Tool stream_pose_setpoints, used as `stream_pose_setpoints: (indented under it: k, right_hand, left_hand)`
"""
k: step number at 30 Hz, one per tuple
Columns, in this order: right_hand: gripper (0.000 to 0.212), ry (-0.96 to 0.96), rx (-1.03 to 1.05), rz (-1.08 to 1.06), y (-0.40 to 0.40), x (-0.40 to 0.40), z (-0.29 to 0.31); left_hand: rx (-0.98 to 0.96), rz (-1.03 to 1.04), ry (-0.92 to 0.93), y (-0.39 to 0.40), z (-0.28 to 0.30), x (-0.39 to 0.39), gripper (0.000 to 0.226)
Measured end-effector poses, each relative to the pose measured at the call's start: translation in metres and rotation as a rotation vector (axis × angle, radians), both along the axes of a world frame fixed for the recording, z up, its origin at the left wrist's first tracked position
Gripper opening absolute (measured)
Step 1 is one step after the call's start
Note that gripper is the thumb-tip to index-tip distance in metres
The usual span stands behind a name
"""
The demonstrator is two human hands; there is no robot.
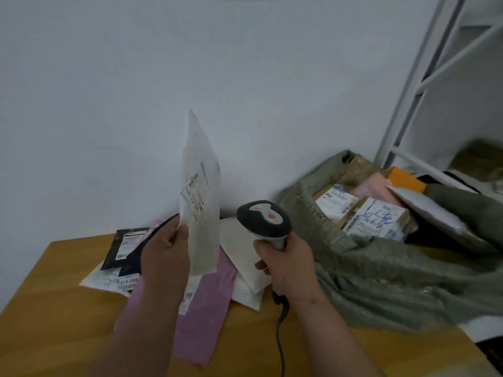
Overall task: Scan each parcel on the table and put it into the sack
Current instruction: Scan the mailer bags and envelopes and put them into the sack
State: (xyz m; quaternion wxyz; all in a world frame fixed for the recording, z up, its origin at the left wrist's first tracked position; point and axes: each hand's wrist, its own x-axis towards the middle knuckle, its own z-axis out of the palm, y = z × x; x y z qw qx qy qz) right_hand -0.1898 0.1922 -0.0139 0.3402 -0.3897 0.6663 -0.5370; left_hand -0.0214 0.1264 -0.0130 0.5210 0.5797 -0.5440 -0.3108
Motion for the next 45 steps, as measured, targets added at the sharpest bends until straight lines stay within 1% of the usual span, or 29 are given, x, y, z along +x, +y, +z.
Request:
stream_pose_setpoints:
  k: [3, 8, 12, 15, 19, 21, 22, 24, 28, 29, 31, 35, 39, 42, 45]
  right_hand:
    - [0.005, -0.049, -0.049, -0.042, 0.007, -0.006, 0.015]
    - [0.006, -0.025, -0.149, -0.139, 0.022, -0.017, 0.035]
    - [0.011, -0.006, -0.233, -0.285, 0.035, -0.037, 0.05]
    - [0.01, -0.048, -0.287, -0.381, 0.044, -0.056, 0.061]
    - [0.009, -0.127, -0.32, -0.476, 0.054, -0.09, 0.066]
    - [0.009, -0.155, -0.318, -0.52, 0.061, -0.111, 0.066]
    - [0.008, -0.165, -0.312, -0.539, 0.065, -0.122, 0.067]
    - [0.006, -0.179, -0.321, -0.585, 0.073, -0.147, 0.069]
    - [0.008, -0.19, -0.304, -0.659, 0.084, -0.194, 0.062]
    - [0.01, -0.192, -0.291, -0.664, 0.085, -0.203, 0.058]
    - [0.016, -0.215, -0.265, -0.669, 0.086, -0.217, 0.051]
    - [0.017, -0.315, -0.283, -0.736, 0.089, -0.245, 0.05]
    - [0.023, -0.35, -0.283, -0.736, 0.086, -0.259, 0.05]
    - [0.021, -0.389, -0.266, -0.692, 0.084, -0.264, 0.05]
    - [0.018, -0.374, -0.244, -0.645, 0.084, -0.267, 0.054]
  left_hand:
    - [-0.091, -0.059, 0.002, -0.004, 0.021, -0.013, 0.028]
    - [-0.227, -0.153, 0.04, -0.004, 0.054, -0.036, 0.034]
    - [-0.331, -0.208, 0.041, -0.006, 0.076, -0.064, 0.035]
    - [-0.457, -0.214, -0.069, -0.002, 0.09, -0.093, 0.038]
    - [-0.715, -0.242, -0.248, 0.008, 0.101, -0.141, 0.044]
    - [-0.838, -0.299, -0.341, 0.012, 0.099, -0.171, 0.046]
    - [-0.859, -0.333, -0.38, 0.013, 0.096, -0.185, 0.047]
    - [-0.823, -0.39, -0.495, 0.016, 0.086, -0.211, 0.052]
    - [-0.563, -0.453, -0.866, 0.023, 0.066, -0.247, 0.052]
    - [-0.512, -0.449, -0.925, 0.024, 0.062, -0.254, 0.053]
    - [-0.427, -0.412, -0.955, 0.024, 0.057, -0.261, 0.051]
    - [-0.268, -0.341, -0.915, 0.017, 0.045, -0.264, 0.048]
    - [-0.229, -0.313, -0.937, 0.015, 0.035, -0.268, 0.049]
    - [-0.201, -0.399, -1.061, 0.019, 0.038, -0.281, 0.047]
    - [-0.178, -0.521, -1.177, 0.027, 0.051, -0.299, 0.045]
